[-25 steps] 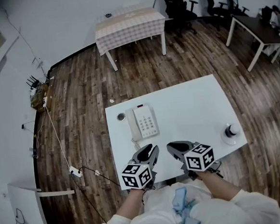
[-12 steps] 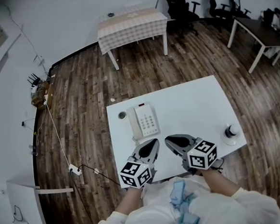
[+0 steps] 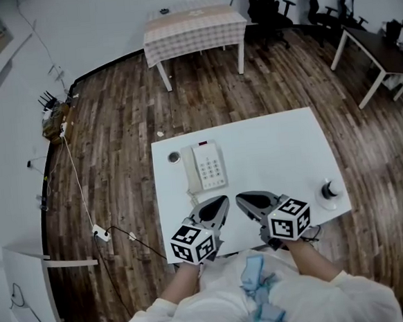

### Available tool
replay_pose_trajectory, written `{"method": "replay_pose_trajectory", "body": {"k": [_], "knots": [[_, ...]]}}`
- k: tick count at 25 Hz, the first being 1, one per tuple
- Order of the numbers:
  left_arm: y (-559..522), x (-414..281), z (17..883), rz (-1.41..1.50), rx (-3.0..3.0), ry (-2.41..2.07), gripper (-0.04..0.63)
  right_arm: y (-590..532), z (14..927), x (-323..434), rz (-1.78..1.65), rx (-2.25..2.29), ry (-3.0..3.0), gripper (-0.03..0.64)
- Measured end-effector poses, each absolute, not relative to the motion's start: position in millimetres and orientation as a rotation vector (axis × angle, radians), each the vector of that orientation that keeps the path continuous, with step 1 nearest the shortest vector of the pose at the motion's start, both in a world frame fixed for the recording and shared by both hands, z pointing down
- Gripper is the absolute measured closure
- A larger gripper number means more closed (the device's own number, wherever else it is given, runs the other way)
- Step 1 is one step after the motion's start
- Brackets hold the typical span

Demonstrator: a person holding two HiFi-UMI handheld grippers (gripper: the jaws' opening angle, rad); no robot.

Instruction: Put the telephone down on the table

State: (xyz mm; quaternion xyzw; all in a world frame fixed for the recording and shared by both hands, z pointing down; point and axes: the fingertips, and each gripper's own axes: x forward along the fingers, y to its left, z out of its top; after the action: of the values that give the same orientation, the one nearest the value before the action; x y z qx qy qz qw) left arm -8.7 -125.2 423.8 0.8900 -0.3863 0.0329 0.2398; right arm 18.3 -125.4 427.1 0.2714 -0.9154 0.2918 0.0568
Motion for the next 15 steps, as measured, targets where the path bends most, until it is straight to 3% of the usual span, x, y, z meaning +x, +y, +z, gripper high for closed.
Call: {"method": "replay_pose_trajectory", "body": {"k": [15], "knots": [[-124,-12,435,0.112,2.404,-1.046,0.592,-124,437,16,0.915,0.811,-2.746,0.584]]}}
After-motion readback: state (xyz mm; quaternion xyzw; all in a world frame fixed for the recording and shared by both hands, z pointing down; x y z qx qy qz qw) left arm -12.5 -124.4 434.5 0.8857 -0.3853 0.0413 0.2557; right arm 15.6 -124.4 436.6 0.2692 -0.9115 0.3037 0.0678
